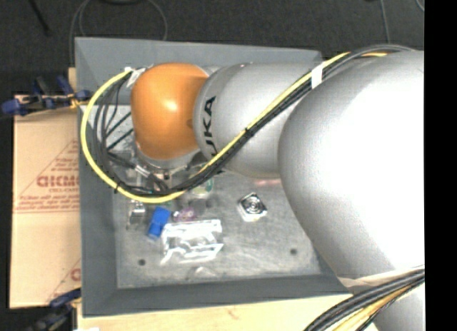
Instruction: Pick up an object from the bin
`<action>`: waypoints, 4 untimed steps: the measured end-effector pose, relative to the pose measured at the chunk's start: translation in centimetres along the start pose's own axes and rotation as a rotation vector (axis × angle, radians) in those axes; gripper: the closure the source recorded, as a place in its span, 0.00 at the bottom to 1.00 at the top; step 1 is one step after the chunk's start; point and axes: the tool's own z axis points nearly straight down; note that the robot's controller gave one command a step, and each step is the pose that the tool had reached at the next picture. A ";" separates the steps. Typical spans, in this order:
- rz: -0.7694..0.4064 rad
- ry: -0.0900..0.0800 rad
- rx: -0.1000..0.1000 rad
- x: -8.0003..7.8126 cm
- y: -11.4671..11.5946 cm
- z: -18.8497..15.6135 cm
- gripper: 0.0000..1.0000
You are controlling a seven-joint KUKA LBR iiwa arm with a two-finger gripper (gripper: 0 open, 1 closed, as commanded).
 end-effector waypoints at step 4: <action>-0.729 -0.011 0.002 -7.1 -17.4 4.9 0.00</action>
Offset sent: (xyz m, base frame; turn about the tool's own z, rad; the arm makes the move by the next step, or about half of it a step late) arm 0.0084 -0.0535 -0.0651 -0.2508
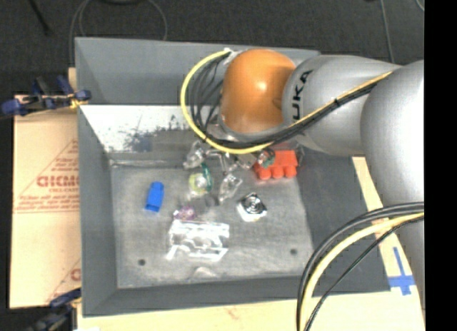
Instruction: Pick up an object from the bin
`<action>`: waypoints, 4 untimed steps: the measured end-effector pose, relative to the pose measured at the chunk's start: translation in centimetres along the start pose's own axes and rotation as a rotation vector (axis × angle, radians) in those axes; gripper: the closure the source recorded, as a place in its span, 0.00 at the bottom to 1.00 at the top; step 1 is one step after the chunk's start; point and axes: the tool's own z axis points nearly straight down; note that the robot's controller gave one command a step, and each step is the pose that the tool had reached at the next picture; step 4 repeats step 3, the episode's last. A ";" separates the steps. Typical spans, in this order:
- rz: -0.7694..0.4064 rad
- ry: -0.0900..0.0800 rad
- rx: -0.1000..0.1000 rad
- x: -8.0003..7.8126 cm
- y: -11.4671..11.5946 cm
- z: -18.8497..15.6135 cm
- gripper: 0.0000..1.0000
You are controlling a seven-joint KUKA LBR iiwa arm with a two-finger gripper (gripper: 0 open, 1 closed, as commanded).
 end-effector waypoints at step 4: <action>-0.328 -0.002 0.005 -0.4 -0.6 -5.2 1.00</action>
Offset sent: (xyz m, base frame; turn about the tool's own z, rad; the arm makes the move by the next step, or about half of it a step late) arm -0.0011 0.0002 -0.0157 -0.3434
